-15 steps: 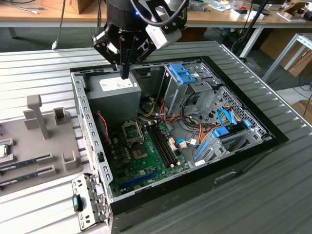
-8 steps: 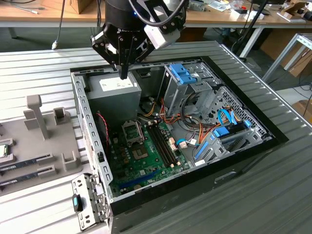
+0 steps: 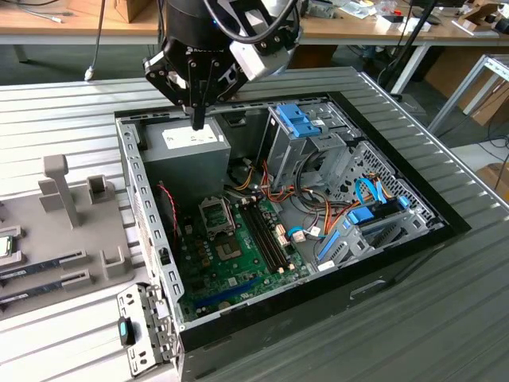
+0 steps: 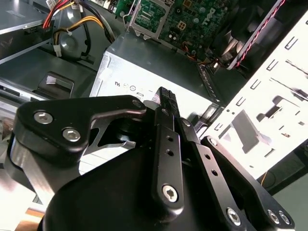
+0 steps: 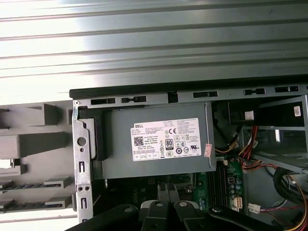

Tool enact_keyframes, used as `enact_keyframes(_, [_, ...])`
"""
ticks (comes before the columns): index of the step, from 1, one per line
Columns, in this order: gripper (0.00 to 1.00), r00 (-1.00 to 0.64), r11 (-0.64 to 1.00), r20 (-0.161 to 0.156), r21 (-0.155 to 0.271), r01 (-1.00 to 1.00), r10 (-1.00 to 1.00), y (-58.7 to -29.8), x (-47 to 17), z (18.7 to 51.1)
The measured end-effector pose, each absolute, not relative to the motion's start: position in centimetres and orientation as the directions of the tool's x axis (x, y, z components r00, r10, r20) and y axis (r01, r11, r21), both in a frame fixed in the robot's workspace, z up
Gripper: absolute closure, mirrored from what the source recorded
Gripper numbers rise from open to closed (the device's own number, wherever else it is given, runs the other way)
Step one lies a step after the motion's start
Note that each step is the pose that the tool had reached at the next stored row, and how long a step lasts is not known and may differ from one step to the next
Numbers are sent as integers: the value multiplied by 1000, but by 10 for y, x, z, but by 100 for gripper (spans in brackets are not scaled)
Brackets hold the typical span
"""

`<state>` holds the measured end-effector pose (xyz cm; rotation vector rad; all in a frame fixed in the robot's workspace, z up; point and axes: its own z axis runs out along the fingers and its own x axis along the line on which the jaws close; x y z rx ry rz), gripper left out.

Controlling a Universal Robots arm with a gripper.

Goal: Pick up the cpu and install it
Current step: 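Reach for the cpu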

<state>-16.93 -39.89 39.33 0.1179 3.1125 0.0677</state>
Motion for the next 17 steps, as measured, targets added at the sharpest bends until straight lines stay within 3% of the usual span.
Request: enact_keyframes(17, [89, -997, 996, -24, 44, 75, 76, -399, -177, 393])
